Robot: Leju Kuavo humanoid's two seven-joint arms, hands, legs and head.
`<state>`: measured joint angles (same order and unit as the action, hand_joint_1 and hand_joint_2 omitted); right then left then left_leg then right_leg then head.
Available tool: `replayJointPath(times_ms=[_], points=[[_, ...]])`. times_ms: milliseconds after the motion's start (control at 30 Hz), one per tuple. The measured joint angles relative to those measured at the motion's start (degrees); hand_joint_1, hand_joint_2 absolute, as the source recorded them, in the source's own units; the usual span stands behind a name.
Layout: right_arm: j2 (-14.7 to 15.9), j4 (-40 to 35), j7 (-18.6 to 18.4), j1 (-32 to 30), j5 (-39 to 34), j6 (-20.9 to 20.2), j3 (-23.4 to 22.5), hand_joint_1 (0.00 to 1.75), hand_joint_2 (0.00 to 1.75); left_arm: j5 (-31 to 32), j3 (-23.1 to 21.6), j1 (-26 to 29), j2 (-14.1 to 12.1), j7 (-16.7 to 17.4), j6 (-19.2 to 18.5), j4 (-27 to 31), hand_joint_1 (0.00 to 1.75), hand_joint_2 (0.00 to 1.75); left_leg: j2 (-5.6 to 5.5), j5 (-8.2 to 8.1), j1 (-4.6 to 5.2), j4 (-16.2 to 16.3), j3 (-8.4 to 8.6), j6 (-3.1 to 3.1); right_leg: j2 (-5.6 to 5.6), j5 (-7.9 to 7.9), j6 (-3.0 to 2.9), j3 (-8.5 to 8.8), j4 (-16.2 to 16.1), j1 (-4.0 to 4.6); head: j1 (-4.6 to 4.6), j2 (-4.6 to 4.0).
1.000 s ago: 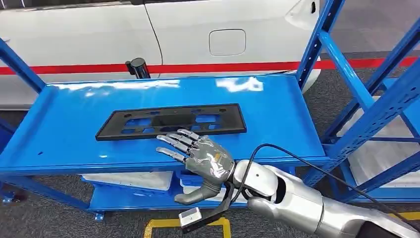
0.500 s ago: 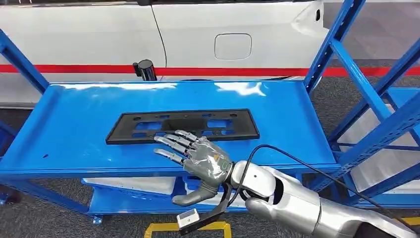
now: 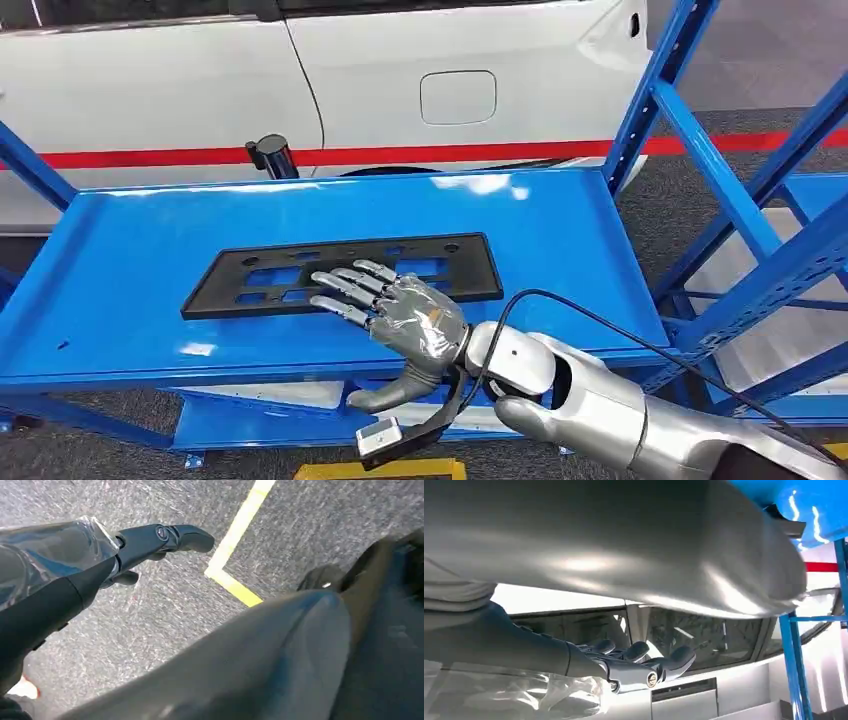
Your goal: Take the parts from the cabinet and place them on the table.
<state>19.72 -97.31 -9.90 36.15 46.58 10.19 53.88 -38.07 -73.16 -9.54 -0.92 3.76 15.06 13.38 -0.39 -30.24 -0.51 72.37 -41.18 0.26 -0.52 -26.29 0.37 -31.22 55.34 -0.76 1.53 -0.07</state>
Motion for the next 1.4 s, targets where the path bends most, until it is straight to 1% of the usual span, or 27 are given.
replayJointPath(times_ms=[67,100,133,233,300,333,400,433,467,500,533,600,633,733,800,867,933,967,1000,1033,1100,1133,1167,1233,1300,1333,1400], points=[[0.00,0.00,-0.02,0.02,0.00,0.00,-0.02,0.00,0.00,0.00,0.00,-0.11,-0.07,0.00,0.00,0.00,0.00,0.00,0.01,6.48,0.01,-10.57,3.97,0.39,-0.06,-0.68,0.34,1.16,0.00,-0.01,0.00,0.00],[0.00,0.00,-0.02,0.02,0.00,0.00,-0.02,0.00,1.75,0.00,0.00,-0.12,-0.09,0.00,0.02,0.00,0.00,0.00,0.00,8.93,0.03,-15.82,5.93,0.67,-0.06,-1.10,0.62,1.61,-0.04,-0.01,0.00,0.00],[0.00,0.00,-0.02,0.09,0.02,-0.04,-0.02,0.00,1.75,0.00,0.00,-0.16,-0.07,-0.18,-0.02,0.00,0.00,0.00,-0.09,8.08,0.52,-16.75,6.86,0.83,-0.18,-1.44,1.09,1.67,0.07,0.55,-0.04,0.00],[-0.02,0.04,-0.42,0.25,1.36,-0.74,0.00,0.00,1.75,0.02,0.00,-0.10,-0.07,-0.70,-0.35,0.00,0.00,0.00,-0.16,7.83,0.59,-16.87,6.67,1.58,-0.25,-1.56,1.68,1.90,-0.63,0.43,0.00,0.00],[-0.02,0.31,-0.83,0.63,2.12,-1.53,0.00,0.00,1.75,0.20,-0.02,-0.21,-0.07,-0.77,-0.52,0.00,0.00,0.00,-0.14,8.04,0.17,-17.47,7.13,2.31,0.03,-2.53,2.35,1.82,0.38,0.17,0.02,0.00],[-0.04,0.53,-1.05,0.93,2.23,-1.93,0.02,0.00,1.75,0.28,-0.02,-0.29,-0.13,-0.79,-0.55,-0.02,0.00,0.00,-0.11,7.88,0.16,-17.49,7.28,2.76,0.12,-4.35,2.47,0.42,3.31,0.25,0.04,0.00],[-0.07,1.16,-1.44,1.07,2.60,-2.91,0.33,0.00,1.75,0.52,-0.02,-0.36,-0.15,-0.79,-0.68,-0.02,0.00,0.00,-0.08,7.66,0.30,-17.49,7.40,3.14,0.12,-8.72,2.70,-4.79,13.48,0.19,0.02,0.00],[-0.11,1.75,-1.51,1.07,2.64,-3.60,0.57,0.00,1.75,0.57,-0.02,-0.39,-0.15,-0.79,-0.76,-0.02,0.00,0.00,-0.07,7.56,0.36,-17.49,7.40,3.26,0.13,-9.75,2.78,-7.15,17.46,0.18,0.04,0.00],[-0.22,2.27,-1.73,1.08,2.67,-4.39,0.74,0.00,1.75,0.72,-0.04,-0.32,-0.15,-0.79,-0.98,-0.02,0.00,0.00,-0.10,7.54,0.40,-17.48,7.46,3.24,0.13,-9.50,2.80,-8.45,19.10,0.17,0.02,0.00],[-0.37,2.80,-1.79,1.23,2.73,-5.20,1.00,0.00,1.75,0.85,-0.09,-0.27,-0.15,-0.76,-1.07,-0.02,0.00,0.00,-0.17,7.47,0.41,-17.48,7.58,3.28,0.13,-7.93,2.74,-8.32,17.89,0.18,0.02,0.00],[-0.52,3.54,-1.90,1.68,2.80,-6.07,1.42,0.00,1.75,0.90,-0.13,-0.29,-0.15,-0.74,-1.16,-0.02,0.00,0.00,-0.27,7.34,0.43,-17.47,7.80,3.22,0.13,-4.98,2.54,-6.76,13.69,0.19,0.02,0.00],[-0.87,4.99,-2.30,2.78,2.89,-7.52,1.97,0.00,1.75,0.96,-0.17,-0.38,-0.15,-0.70,-1.18,-0.02,0.00,0.00,-0.44,7.07,0.46,-17.47,8.36,2.93,0.17,0.78,1.88,-1.86,2.58,0.22,0.04,0.00],[-1.03,5.71,-2.36,3.25,2.95,-7.85,2.12,0.00,1.75,1.05,-0.20,-0.45,-0.15,-0.70,-1.18,-0.02,0.00,0.00,-0.46,6.87,0.85,-17.38,8.35,2.64,0.20,0.36,1.73,-0.72,0.32,0.53,0.00,0.00],[-1.79,7.72,-2.58,4.03,2.95,-9.20,2.82,0.00,1.75,1.05,-0.28,-0.49,-0.15,-0.70,-1.22,-0.02,0.00,0.00,-0.43,6.92,0.58,-17.52,8.29,1.77,0.12,0.55,1.18,-0.88,0.05,0.92,-0.04,0.00],[-2.21,8.70,-2.69,4.84,2.95,-10.60,3.45,0.00,1.75,1.05,-0.31,-0.51,-0.17,-0.70,-1.22,-0.02,0.00,0.00,-0.37,6.32,0.36,-16.85,7.92,1.13,0.25,1.05,0.43,-0.58,-0.54,0.32,0.00,0.00],[-2.78,9.81,-3.12,5.89,2.97,-12.16,3.93,0.00,1.75,1.07,-0.35,-0.54,-0.11,-0.83,-1.25,-0.02,0.00,0.00,-0.26,2.79,0.25,-10.64,5.29,0.27,0.27,1.04,0.05,-0.53,-0.57,0.16,-0.28,0.00],[-3.15,11.08,-3.82,6.45,3.19,-13.72,4.65,0.00,1.75,1.07,-0.35,-0.47,-0.11,-0.83,-1.27,-0.02,0.00,0.00,-0.19,-1.11,-0.06,-0.61,0.33,-0.40,0.30,0.99,0.03,-0.55,-0.55,0.17,-0.26,0.00],[-3.26,11.76,-4.41,6.55,3.47,-14.62,4.94,0.00,1.75,1.07,-0.37,-0.35,-0.11,-0.83,-1.31,-0.02,0.00,0.00,-0.16,-1.44,-0.12,1.93,-1.13,-0.57,0.31,0.96,0.03,-0.55,-0.54,0.17,-0.28,0.00],[-3.45,12.46,-4.88,6.77,3.89,-15.30,5.29,0.00,1.75,1.07,-0.39,-0.25,-0.11,-0.83,-1.33,-0.02,0.00,0.00,-0.14,-0.42,-0.23,1.17,-1.07,-0.65,0.29,0.93,0.06,-0.53,-0.53,0.14,-0.28,0.00],[-3.67,13.14,-5.25,7.07,4.18,-15.78,5.60,0.00,1.75,1.07,-0.42,-0.26,-0.13,-0.83,-1.36,-0.02,0.00,0.00,-0.11,1.60,-0.33,-2.11,0.37,-0.68,0.24,0.87,0.13,-0.48,-0.52,0.12,-0.28,0.00],[-4.13,14.21,-5.92,7.86,4.52,-16.61,6.21,0.00,1.75,1.16,-0.46,-0.44,-0.13,-0.83,-1.36,-0.02,0.00,0.00,-0.02,6.71,-0.46,-13.30,5.64,-0.55,0.14,0.63,0.52,-0.17,-0.51,0.08,-0.28,0.00],[-4.46,14.97,-6.16,8.43,4.70,-16.92,6.47,0.00,1.75,1.25,-0.48,-0.53,-0.13,-0.83,-1.40,-0.02,0.00,0.00,0.00,7.12,-0.43,-17.21,7.32,-0.33,0.11,0.46,0.80,-0.14,-0.51,0.23,-0.28,0.00],[-4.68,15.86,-6.49,9.02,5.00,-17.25,6.69,0.00,1.75,1.31,-0.55,-0.68,-0.13,-0.83,-1.42,-0.02,0.00,0.00,-0.11,7.30,-0.03,-17.41,7.68,0.32,-0.05,0.32,1.07,-0.27,-0.36,0.58,-0.20,0.00],[-5.20,17.27,-7.10,10.03,5.05,-17.86,7.08,0.00,1.75,1.53,-0.76,-0.68,-0.11,-0.72,-1.62,-0.02,0.00,0.00,-0.12,7.23,0.09,-17.30,7.57,0.98,-0.01,0.39,1.45,-0.15,-0.59,0.53,-0.13,0.00],[-5.88,18.98,-8.17,11.00,5.11,-18.56,7.37,0.00,1.75,1.77,-0.83,-0.84,-0.07,-0.68,-1.81,-0.02,0.00,0.00,-0.09,7.56,-0.11,-17.83,7.93,1.89,0.06,-0.13,2.28,-0.14,-0.46,0.27,-0.15,0.00],[-6.10,20.05,-8.53,11.46,5.14,-18.82,7.54,0.00,1.75,1.92,-0.85,-1.01,-0.09,-0.63,-1.86,-0.02,0.00,0.00,-0.08,7.49,-0.12,-17.85,8.03,2.23,0.22,-1.31,2.44,-0.70,1.38,0.20,-0.13,0.00],[-6.49,21.77,-9.16,11.87,5.14,-18.93,7.80,0.00,1.75,1.95,-0.85,-1.30,-0.15,-0.57,-1.92,-0.02,0.00,0.00,-0.05,7.44,-0.04,-17.85,8.05,2.78,0.21,-5.80,2.61,-5.02,10.46,0.14,-0.11,0.00]])
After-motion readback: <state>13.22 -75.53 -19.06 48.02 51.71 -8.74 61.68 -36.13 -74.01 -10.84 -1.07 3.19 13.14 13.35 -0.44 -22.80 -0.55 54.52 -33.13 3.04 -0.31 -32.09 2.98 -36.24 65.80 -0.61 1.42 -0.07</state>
